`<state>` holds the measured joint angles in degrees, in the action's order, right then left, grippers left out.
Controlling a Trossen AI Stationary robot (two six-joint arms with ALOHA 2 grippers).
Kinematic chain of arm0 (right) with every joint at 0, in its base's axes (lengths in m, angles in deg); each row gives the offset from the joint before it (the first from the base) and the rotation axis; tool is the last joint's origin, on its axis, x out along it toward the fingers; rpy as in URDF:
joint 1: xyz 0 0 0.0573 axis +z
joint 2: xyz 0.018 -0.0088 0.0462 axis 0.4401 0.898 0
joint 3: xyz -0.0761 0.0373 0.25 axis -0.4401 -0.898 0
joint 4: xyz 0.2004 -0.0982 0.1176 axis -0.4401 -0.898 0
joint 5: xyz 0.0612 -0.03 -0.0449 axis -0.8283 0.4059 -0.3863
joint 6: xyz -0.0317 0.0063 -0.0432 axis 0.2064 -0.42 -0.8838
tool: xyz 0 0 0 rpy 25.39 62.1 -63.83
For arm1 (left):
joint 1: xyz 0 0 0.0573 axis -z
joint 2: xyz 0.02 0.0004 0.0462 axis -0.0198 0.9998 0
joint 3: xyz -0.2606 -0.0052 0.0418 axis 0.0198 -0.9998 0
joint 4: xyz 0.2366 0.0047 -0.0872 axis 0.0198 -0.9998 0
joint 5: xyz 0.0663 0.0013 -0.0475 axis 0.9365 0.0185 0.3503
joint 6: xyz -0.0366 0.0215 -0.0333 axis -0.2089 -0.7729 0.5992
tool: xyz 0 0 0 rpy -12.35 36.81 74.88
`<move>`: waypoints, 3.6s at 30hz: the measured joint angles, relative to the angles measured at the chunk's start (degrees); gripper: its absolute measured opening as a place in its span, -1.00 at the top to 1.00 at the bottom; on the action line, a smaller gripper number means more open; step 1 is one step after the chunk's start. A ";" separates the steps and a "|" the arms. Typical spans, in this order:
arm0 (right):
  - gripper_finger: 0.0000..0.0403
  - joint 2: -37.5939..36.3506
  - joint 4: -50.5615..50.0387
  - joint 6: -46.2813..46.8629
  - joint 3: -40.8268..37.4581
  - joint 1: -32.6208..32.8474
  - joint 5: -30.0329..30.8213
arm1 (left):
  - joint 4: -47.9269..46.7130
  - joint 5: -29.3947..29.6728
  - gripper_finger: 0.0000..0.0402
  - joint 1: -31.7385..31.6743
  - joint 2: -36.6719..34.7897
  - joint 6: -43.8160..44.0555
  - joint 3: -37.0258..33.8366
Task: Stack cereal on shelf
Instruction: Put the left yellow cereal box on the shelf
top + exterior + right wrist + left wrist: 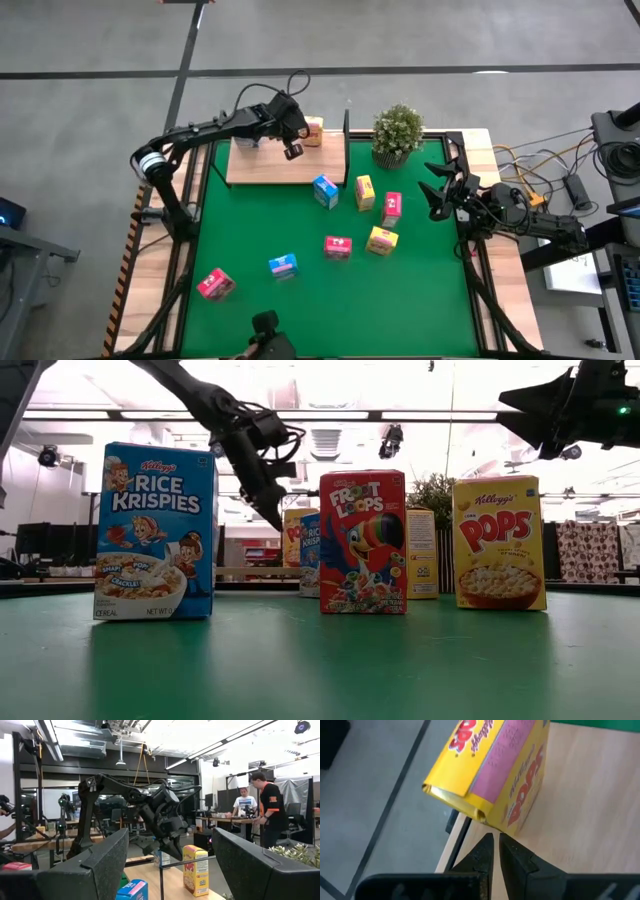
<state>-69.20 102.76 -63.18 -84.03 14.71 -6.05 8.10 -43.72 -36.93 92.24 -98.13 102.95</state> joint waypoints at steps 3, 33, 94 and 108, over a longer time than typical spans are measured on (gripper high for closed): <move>-0.36 0.00 0.00 0.00 0.00 0.00 0.00 | 0.27 -0.01 0.94 0.03 0.65 0.51 0.08; -0.36 0.00 -0.17 0.36 0.02 0.00 0.01 | 1.31 -2.62 0.94 1.20 0.69 4.70 -0.14; -0.36 0.00 -1.49 -0.01 0.02 0.00 0.09 | 4.60 8.98 0.94 3.01 0.86 5.69 -0.09; -0.36 0.00 -1.53 0.00 0.02 0.00 0.09 | 11.44 8.39 0.94 2.56 1.59 2.85 -0.09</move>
<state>-69.20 101.24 -63.18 -84.00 14.71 -5.96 19.54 -35.34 -34.37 93.83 -95.28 102.86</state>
